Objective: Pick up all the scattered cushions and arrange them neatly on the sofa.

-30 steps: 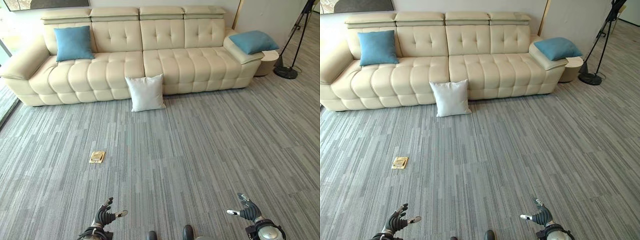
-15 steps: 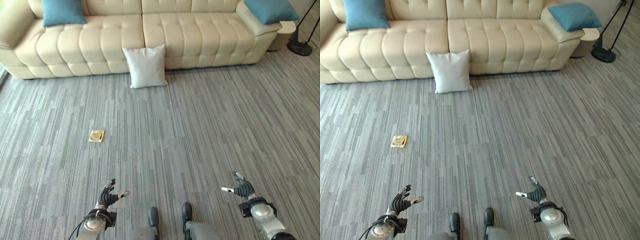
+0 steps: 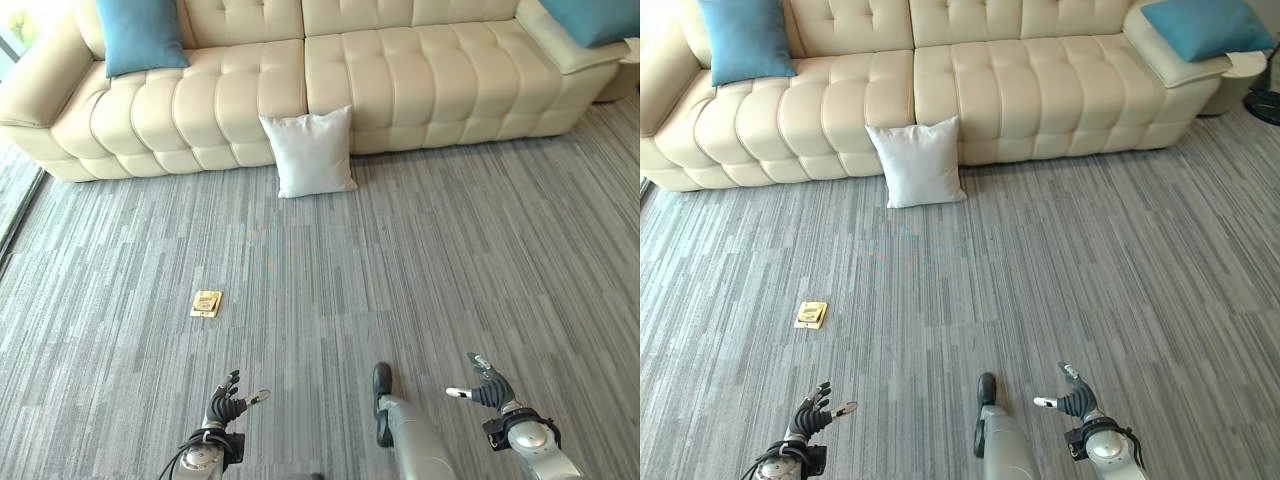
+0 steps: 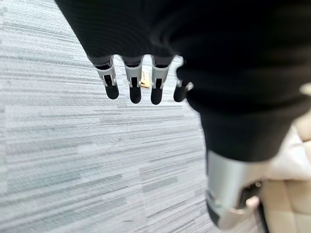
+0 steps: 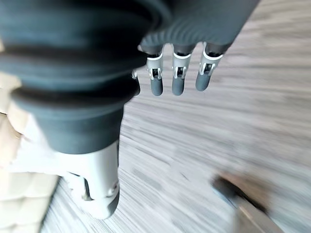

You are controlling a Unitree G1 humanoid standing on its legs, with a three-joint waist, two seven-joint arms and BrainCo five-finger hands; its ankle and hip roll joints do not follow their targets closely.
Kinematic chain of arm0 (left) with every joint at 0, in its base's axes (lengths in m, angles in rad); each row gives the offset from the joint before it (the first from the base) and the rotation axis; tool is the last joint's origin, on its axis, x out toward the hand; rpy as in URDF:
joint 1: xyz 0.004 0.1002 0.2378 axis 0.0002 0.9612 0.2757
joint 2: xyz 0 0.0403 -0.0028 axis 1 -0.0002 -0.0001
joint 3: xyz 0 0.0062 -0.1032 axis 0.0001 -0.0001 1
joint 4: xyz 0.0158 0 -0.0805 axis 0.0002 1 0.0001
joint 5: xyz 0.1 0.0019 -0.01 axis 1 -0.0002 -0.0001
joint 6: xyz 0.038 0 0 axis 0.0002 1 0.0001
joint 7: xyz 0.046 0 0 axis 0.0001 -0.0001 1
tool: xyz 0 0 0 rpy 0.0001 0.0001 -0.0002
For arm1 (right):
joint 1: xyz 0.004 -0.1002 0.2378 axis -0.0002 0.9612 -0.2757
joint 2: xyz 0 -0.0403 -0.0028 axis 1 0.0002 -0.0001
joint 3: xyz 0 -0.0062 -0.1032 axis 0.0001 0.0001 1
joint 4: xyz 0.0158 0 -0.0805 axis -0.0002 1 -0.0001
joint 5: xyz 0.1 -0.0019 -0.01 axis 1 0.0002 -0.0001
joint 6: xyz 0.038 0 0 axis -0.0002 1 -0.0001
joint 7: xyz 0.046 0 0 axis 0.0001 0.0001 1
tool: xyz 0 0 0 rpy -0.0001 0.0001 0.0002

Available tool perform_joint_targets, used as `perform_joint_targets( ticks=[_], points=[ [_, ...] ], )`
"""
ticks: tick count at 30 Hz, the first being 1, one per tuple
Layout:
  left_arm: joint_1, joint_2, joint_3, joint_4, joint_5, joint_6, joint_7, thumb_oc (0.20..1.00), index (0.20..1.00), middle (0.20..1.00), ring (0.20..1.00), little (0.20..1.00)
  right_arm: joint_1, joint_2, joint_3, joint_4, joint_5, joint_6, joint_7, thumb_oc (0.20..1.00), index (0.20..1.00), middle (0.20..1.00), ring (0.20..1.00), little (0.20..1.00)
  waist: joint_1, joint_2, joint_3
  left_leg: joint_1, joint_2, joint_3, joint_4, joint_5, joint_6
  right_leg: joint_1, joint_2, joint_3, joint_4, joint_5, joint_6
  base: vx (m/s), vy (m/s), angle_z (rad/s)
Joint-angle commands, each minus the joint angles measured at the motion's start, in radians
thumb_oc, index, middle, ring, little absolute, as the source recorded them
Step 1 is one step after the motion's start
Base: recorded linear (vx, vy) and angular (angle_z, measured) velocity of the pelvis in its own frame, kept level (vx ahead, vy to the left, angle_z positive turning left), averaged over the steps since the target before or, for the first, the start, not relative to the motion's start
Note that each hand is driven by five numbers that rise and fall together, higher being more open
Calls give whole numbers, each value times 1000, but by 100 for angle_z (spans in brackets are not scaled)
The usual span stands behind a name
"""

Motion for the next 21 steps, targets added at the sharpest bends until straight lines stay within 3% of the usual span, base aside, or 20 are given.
perform_joint_targets(
  ticks=[1,2,4,6,7,8,10,12,15,19,20,21],
  points=[
    [-39,59,-18,-20,3,-25,-7,1000,1000,1000,1000,1000,3,-7,-23,-4,48,-38,-13,1000,1000,1000,1000,1000,-40,-37,-17,-32,-25,89,47,107,-8,71,-9,-8,-17,-117,141,367,-300,25],
    [-73,59,-41,-12,5,-23,-9,1000,1000,1000,1000,1000,-5,-1,-23,7,63,-37,-18,1000,1000,1000,1000,1000,-27,-59,1,-134,2,142,79,69,29,133,-14,1,-33,-155,134,469,-281,56],
    [-78,70,-49,-21,17,-22,-10,1000,1000,1000,1000,1000,-6,-1,-21,7,61,-36,-23,1000,1000,1000,1000,1000,-12,-80,5,-218,9,170,-10,22,55,174,-21,7,-35,-193,137,396,-153,10],
    [-73,76,-48,-29,19,-19,-10,1000,1000,1000,1000,1000,-6,8,-18,13,60,-35,-26,1000,1000,1000,1000,1000,5,-80,7,-272,31,177,-96,80,49,214,-12,12,-34,-220,137,338,-30,-23],
    [-67,78,-44,-26,24,-16,-9,1000,1000,1000,1000,1000,-7,17,-15,24,55,-36,-32,1000,1000,1000,1000,1000,22,-72,5,-310,60,184,-192,177,28,256,8,15,-33,-243,137,443,9,-24],
    [-65,76,-42,-24,24,-14,-9,1000,1000,1000,1000,1000,-7,21,-17,30,54,-35,-35,1000,1000,1000,1000,1000,27,-71,2,-331,74,193,-224,206,21,277,13,17,-32,-255,140,564,34,-38],
    [-51,72,-32,-12,26,-10,-5,1000,1000,1000,1000,1000,-3,34,-15,37,46,-33,-38,1000,1000,1000,1000,1000,43,-80,-5,-351,105,230,-306,238,13,354,5,28,-31,-286,153,579,117,-40],
    [-43,69,-28,-8,21,-10,-1,1000,1000,1000,1000,1000,-1,39,-14,44,41,-31,-37,1000,1000,1000,1000,1000,55,-81,-19,-374,120,236,-299,260,4,401,7,45,-31,-298,159,433,124,-29],
    [-35,70,-23,-2,29,-9,-8,1000,1000,1000,1000,1000,10,52,-15,45,33,-28,-24,1000,1000,1000,1000,1000,62,-84,-47,-352,101,252,-252,261,19,445,-15,67,-9,-310,174,508,214,-30],
    [-43,75,-29,0,34,-11,-7,1000,1000,1000,1000,1000,6,72,-5,53,29,-25,-18,1000,1000,1000,1000,1000,66,-112,-66,-351,51,252,-179,201,55,420,-72,90,87,-220,220,339,211,3],
    [-60,81,-31,-1,27,-11,-4,1000,1000,1000,1000,1000,-24,86,16,46,23,-22,-13,1000,1000,1000,1000,1000,69,-119,-64,-309,-6,248,-168,134,113,333,-114,130,285,-54,256,547,407,15],
    [-70,84,-32,0,26,-11,3,1000,1000,1000,1000,1000,-40,94,22,47,28,-23,-15,1000,1000,1000,1000,1000,69,-110,-60,-281,-17,249,-177,116,128,296,-122,135,343,-11,262,532,383,9]
  ],
)
